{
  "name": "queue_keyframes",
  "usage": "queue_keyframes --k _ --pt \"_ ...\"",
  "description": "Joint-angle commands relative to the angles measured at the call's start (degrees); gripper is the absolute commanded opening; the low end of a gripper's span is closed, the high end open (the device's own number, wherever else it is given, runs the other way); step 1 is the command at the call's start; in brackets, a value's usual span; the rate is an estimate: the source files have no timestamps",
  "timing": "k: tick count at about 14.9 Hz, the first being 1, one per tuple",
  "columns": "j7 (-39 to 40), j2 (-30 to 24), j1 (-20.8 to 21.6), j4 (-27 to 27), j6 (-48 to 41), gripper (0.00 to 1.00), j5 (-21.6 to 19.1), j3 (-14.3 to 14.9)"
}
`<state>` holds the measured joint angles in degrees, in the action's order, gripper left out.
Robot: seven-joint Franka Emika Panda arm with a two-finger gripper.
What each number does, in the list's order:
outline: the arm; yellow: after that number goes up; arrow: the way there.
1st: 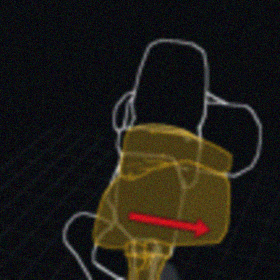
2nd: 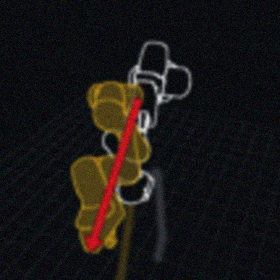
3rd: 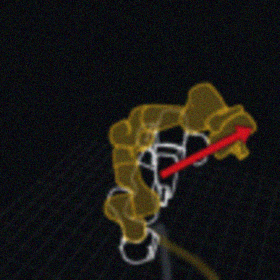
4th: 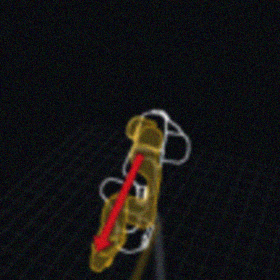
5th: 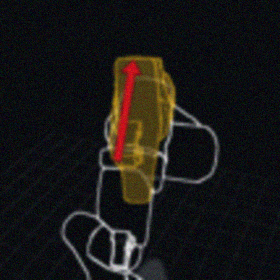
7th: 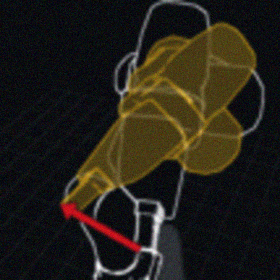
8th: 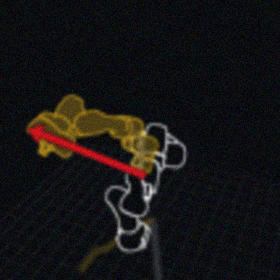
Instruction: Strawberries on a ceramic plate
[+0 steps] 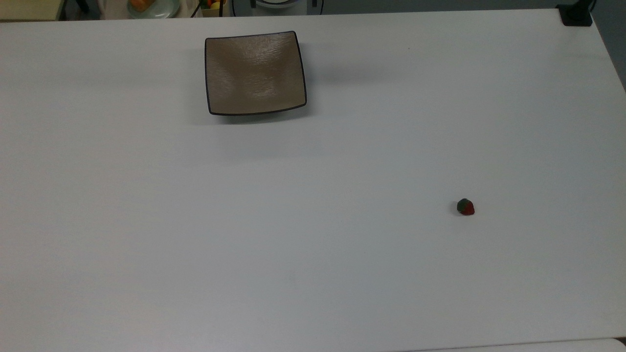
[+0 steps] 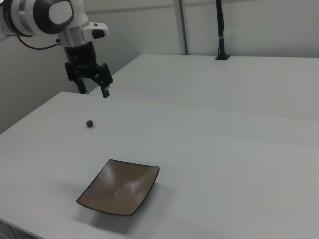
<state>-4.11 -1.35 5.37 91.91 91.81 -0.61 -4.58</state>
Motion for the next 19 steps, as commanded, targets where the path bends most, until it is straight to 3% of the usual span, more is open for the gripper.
queue_keyframes --k 1,9,12,19 --pt "-1.43 -0.59 0.52 1.17 2.48 1.00 -0.44 -0.26" --pt "-2.13 0.73 2.19 1.16 6.17 1.00 -0.44 -0.17" --pt "-2.57 3.97 4.03 0.56 10.40 1.00 -0.53 -0.17" --pt "-8.46 13.55 6.14 -7.35 11.46 1.00 -0.27 -0.79"
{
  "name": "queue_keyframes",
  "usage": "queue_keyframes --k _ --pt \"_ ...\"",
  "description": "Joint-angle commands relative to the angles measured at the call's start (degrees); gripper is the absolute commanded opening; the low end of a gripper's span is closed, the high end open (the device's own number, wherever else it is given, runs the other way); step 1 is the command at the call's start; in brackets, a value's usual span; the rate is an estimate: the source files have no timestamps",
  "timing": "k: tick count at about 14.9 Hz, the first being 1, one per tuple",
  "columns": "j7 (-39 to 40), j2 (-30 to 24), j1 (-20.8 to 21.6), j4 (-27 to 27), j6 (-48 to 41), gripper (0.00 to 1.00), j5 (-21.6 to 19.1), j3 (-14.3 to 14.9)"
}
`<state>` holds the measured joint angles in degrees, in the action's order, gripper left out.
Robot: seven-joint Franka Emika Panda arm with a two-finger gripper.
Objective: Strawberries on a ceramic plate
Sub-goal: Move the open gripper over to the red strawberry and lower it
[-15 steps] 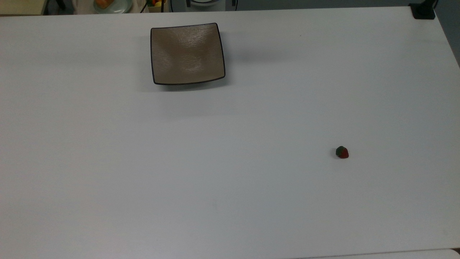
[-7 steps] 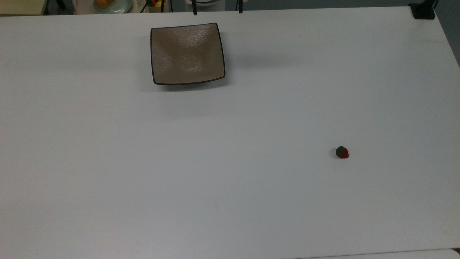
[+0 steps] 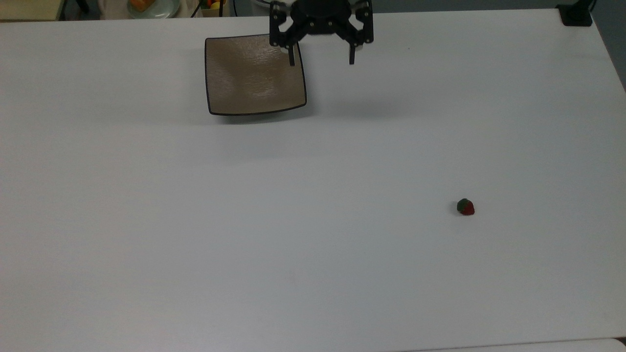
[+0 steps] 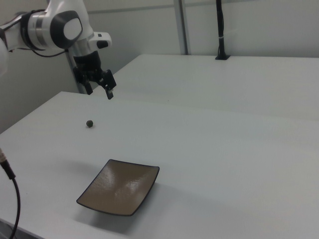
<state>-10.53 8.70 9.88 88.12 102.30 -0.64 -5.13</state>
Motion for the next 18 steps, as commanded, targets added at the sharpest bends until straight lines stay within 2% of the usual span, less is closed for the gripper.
queue_keyframes --k 1,4,13,18 --pt "-1.95 4.22 2.33 -3.56 2.45 1.00 -0.15 -0.24" --pt "-2.04 6.77 4.36 -3.56 7.21 1.00 -0.06 -0.24" --pt "-2.13 12.21 7.43 -3.92 13.01 1.00 0.38 -0.24" --pt "-2.13 15.90 10.85 -3.92 22.75 1.00 0.55 -0.24"
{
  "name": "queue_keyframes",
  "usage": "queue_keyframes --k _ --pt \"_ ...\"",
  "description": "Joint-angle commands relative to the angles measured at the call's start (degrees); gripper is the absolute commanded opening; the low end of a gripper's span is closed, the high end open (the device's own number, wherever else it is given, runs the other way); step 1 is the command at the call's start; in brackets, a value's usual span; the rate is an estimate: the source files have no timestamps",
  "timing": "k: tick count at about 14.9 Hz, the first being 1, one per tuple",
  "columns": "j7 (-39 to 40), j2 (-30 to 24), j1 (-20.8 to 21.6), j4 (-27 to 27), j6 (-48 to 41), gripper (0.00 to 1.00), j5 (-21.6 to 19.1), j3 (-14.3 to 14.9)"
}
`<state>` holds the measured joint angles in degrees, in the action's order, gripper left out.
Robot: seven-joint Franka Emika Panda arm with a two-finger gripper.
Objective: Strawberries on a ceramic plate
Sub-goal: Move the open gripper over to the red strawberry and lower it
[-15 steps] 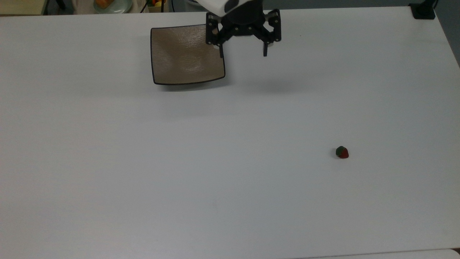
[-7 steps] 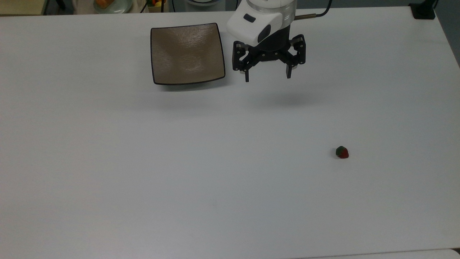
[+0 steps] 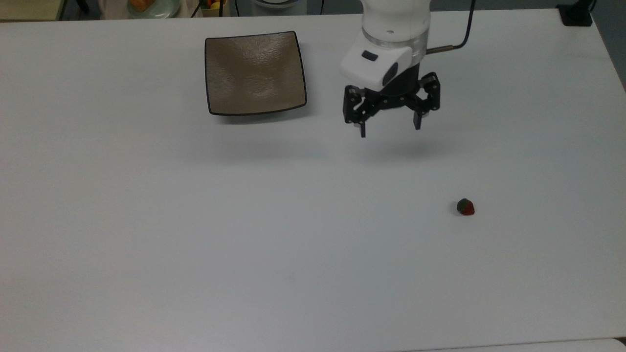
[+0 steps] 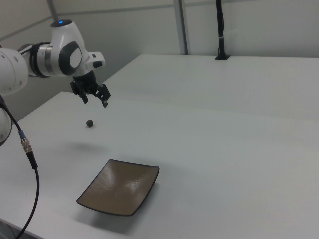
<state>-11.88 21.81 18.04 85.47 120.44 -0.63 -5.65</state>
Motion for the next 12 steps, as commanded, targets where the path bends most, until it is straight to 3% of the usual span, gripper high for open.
queue_keyframes --k 1,7,12 --pt "-0.78 3.58 3.31 -1.18 6.97 1.00 0.54 0.29" --pt "-0.69 8.51 7.00 -1.18 18.40 1.00 1.07 0.29" --pt "-0.69 13.25 9.11 -1.09 28.68 1.00 4.57 0.29"
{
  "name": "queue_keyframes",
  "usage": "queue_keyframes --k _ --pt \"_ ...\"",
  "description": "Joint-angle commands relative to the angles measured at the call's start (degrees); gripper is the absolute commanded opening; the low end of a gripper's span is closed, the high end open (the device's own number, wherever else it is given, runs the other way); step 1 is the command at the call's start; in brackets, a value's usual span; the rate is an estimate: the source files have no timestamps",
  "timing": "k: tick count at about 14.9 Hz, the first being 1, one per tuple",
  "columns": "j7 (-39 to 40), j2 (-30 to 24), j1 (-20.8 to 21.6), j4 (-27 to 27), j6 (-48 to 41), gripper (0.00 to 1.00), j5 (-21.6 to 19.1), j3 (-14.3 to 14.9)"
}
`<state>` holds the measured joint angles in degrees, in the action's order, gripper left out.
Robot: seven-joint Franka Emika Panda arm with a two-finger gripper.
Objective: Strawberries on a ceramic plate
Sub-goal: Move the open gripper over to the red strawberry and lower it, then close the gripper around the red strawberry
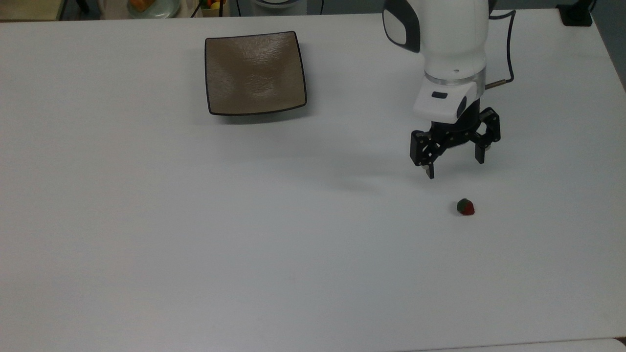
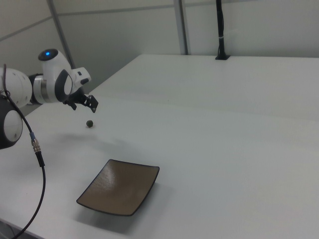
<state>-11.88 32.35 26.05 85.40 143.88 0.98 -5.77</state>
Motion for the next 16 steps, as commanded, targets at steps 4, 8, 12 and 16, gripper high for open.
queue_keyframes --k 4,8,12,16 --pt "-0.78 6.31 1.90 -1.20 11.41 1.00 5.79 0.41" --pt "-0.69 8.86 2.78 -1.20 16.69 1.00 6.84 0.67" --pt "-0.52 11.15 2.87 -1.29 20.30 0.98 9.21 0.76" --pt "-0.34 13.34 2.78 -2.34 21.97 0.71 11.85 0.76"
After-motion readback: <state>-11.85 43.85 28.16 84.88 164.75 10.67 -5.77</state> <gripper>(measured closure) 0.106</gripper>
